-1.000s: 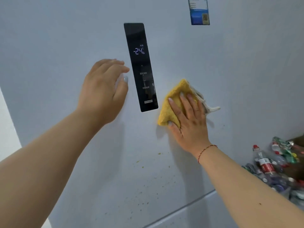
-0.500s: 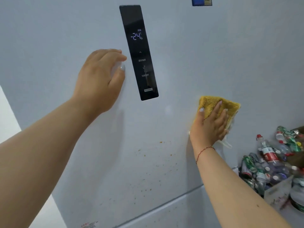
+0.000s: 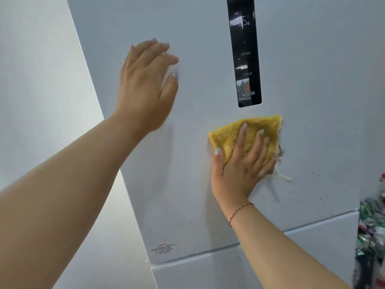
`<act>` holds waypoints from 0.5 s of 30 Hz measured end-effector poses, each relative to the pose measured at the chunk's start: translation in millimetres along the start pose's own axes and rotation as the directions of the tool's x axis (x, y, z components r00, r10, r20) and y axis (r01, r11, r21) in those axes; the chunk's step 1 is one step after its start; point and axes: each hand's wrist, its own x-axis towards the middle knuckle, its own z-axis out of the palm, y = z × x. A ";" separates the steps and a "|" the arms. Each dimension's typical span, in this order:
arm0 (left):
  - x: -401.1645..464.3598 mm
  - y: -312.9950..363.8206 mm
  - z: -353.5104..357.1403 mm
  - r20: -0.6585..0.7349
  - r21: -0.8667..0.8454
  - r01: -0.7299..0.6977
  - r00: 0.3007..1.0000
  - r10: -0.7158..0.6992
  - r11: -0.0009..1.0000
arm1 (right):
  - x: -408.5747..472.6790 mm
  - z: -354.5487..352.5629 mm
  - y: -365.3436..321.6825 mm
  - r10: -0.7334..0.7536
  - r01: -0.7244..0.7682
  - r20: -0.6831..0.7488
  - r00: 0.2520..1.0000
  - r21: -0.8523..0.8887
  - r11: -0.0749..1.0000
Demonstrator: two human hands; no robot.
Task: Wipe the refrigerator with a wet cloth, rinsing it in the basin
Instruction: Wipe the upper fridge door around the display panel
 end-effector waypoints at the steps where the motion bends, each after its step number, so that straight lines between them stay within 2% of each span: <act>1: -1.7 -4.0 -2.8 0.005 0.002 0.007 1.000 -0.007 1.000 | -7.6 1.7 -10.5 -0.078 0.078 0.016 0.997 0.002 0.997; 3: -5.2 -11.9 -8.1 0.019 -0.003 0.018 1.000 -0.018 1.000 | -25.4 5.1 -32.5 -0.276 0.275 0.048 0.960 0.016 0.961; 5: -8.1 -18.0 -12.3 0.032 -0.002 0.019 0.999 -0.019 1.000 | -43.8 7.7 -52.4 -0.476 0.474 0.074 0.876 0.045 0.879; 9: -15.7 -26.7 -17.5 0.040 0.020 0.012 0.999 -0.013 1.000 | -70.5 14.9 -77.6 -0.689 0.682 0.116 0.716 0.099 0.725; 11: -18.9 -28.7 -17.4 0.033 0.017 -0.002 0.999 0.002 1.000 | -82.9 21.4 -76.6 -0.782 0.772 0.140 0.607 0.130 0.622; 14: -21.4 -27.2 -13.2 0.008 0.025 0.014 1.000 -0.014 1.000 | -96.4 29.2 -59.2 -0.906 0.896 0.159 0.391 0.157 0.415; 15: -21.5 -25.1 -10.3 -0.007 0.021 0.013 1.000 -0.012 1.000 | -95.7 29.7 -50.8 -0.926 0.914 0.158 0.343 0.169 0.368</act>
